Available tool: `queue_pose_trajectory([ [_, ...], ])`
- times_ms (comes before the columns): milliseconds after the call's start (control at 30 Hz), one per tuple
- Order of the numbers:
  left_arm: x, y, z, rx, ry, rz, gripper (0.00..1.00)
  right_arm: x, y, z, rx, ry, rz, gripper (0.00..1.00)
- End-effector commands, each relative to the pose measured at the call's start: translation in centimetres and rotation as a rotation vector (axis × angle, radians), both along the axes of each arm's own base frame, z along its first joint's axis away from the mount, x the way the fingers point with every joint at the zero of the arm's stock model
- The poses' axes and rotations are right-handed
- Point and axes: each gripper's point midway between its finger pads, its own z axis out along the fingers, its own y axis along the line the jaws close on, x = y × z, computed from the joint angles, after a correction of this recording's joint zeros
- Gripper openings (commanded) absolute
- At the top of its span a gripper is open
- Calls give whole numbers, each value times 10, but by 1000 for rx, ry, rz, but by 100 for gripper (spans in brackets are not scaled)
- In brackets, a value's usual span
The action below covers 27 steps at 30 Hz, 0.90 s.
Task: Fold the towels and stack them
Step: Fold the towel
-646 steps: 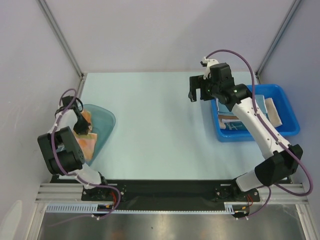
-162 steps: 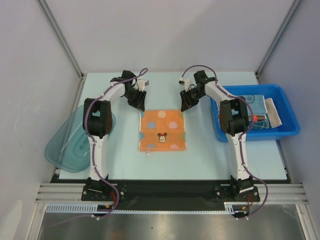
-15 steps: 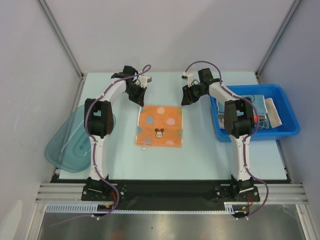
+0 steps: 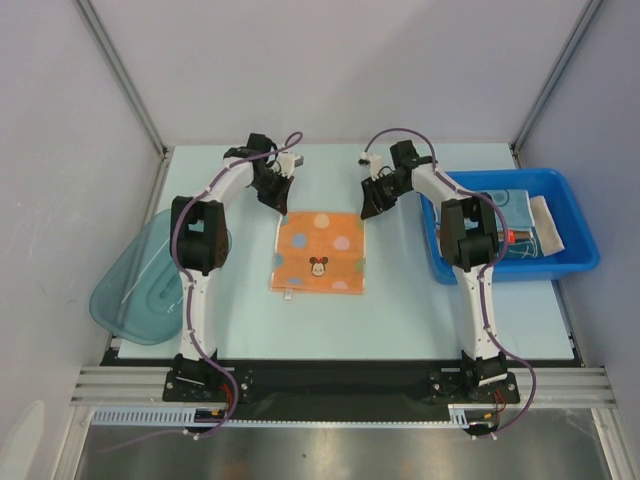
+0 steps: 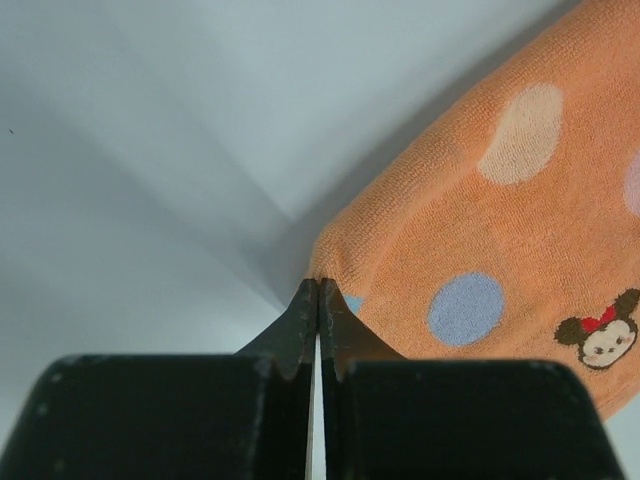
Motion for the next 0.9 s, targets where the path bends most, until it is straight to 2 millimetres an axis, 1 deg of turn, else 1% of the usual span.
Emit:
queue_pose_trajectory([
  [0,15,-6,16,-16,-63,-3,0,-5,6,6,19,11,49,39],
  [133,16,-6,15,-19,-63,-1,0,-10,8,2,23,49,69,40],
  [167,15,-7,15,-20,-61,-2,0,-14,9,0,18,69,77,40],
  [233,15,-7,15,-21,-60,-1,0,-13,9,-5,2,79,76,39],
  [367,16,-7,15,-23,-63,-1,0,-11,9,-6,-11,71,72,38],
  [400,16,-7,14,-22,-63,1,0,-10,9,-5,-12,68,71,33],
  [433,16,-7,14,-21,-61,3,0,-9,8,-6,-14,66,69,31],
  [467,16,-7,14,-22,-60,3,0,-9,8,-5,-14,65,68,25],
  [533,16,-8,18,-29,-66,3,0,-9,6,-3,-10,61,66,18],
  [567,17,-8,19,-31,-71,2,0,-9,6,-2,-8,61,67,5],
  [600,17,-9,22,-39,-75,1,0,-9,6,1,-1,54,70,0],
  [633,17,-10,25,-43,-80,5,0,-8,5,4,3,46,66,0],
  [700,17,-11,31,-51,-89,6,0,-4,6,21,22,-4,65,0],
  [733,17,-12,39,-62,-101,8,0,-2,5,28,29,-19,54,0],
  [767,17,-12,45,-67,-111,8,1,5,6,52,47,-97,48,0],
  [800,16,-12,50,-68,-122,10,0,0,6,52,45,-101,50,0],
  [833,15,-10,59,-66,-146,14,0,1,4,62,46,-132,47,0],
  [867,13,-9,62,-63,-154,18,0,3,5,82,54,-189,46,0],
])
